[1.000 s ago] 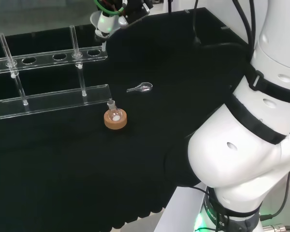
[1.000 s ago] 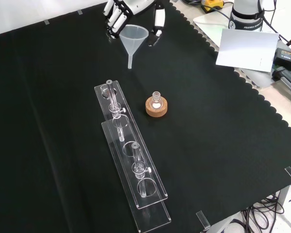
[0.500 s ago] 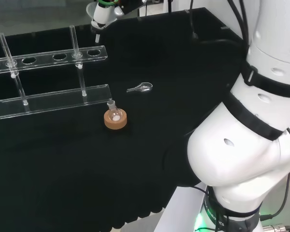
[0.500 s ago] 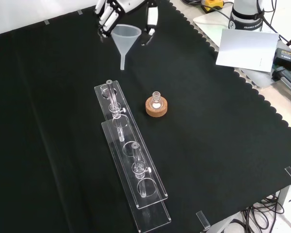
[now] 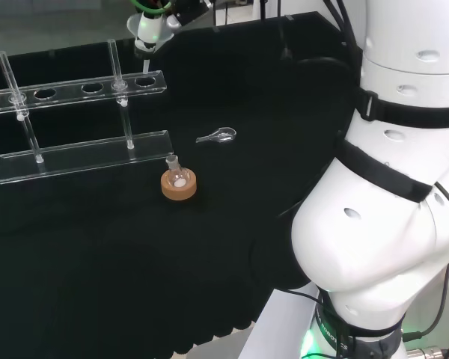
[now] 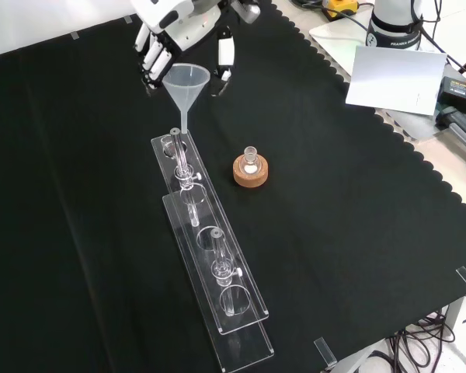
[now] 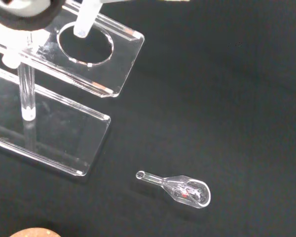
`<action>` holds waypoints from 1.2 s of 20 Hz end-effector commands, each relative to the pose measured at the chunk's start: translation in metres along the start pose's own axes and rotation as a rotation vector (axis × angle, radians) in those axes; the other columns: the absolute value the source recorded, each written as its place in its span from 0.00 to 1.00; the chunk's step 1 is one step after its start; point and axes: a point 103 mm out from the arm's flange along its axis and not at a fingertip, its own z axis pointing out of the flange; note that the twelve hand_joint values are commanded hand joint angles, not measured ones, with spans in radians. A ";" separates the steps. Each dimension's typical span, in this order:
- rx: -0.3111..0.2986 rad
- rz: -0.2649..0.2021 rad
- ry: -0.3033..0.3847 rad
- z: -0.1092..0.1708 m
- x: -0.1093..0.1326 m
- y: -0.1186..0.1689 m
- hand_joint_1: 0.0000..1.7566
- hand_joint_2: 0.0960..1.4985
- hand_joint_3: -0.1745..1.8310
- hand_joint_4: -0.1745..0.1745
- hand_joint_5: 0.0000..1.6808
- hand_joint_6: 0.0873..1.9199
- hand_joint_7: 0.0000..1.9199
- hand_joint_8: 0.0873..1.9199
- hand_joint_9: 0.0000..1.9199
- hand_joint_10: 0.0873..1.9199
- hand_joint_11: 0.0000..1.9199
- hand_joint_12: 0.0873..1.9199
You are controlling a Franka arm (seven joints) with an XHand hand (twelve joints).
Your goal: Put the funnel back on the funnel stand.
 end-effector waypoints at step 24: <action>0.043 -0.003 -0.022 0.014 0.001 0.037 0.46 0.42 0.36 0.49 0.30 0.26 0.31 0.32 0.54 0.19 0.36 0.63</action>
